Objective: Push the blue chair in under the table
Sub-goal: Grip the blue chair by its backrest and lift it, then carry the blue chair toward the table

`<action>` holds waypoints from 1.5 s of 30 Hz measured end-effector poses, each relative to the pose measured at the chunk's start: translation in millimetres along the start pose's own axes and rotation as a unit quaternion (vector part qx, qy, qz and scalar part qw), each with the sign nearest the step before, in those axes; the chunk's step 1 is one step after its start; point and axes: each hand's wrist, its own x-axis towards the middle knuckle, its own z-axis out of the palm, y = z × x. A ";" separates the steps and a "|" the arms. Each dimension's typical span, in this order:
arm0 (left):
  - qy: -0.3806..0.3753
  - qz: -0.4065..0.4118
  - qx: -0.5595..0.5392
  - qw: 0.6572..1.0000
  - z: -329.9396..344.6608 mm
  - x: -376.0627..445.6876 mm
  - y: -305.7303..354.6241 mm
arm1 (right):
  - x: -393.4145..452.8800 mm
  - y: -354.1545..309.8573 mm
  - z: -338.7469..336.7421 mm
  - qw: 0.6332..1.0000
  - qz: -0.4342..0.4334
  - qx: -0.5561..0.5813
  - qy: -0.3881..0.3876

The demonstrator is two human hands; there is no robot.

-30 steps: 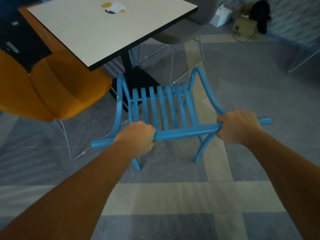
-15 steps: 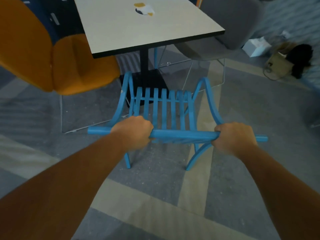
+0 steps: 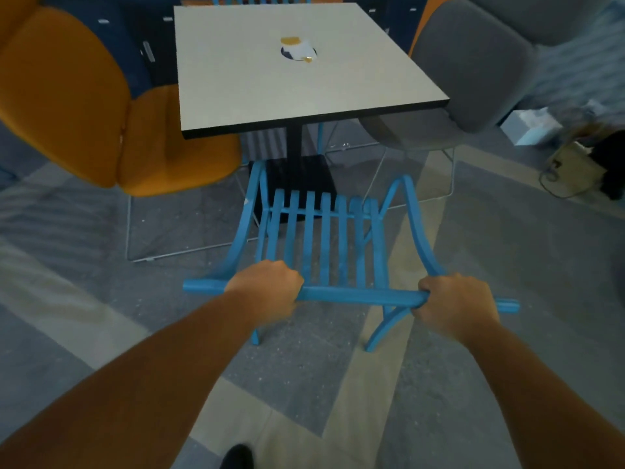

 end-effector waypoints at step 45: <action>0.104 -0.126 -0.056 0.985 -17.4 66.0 130.1 | 85.2 150.7 19.3 0.989 -0.149 0.025 -0.001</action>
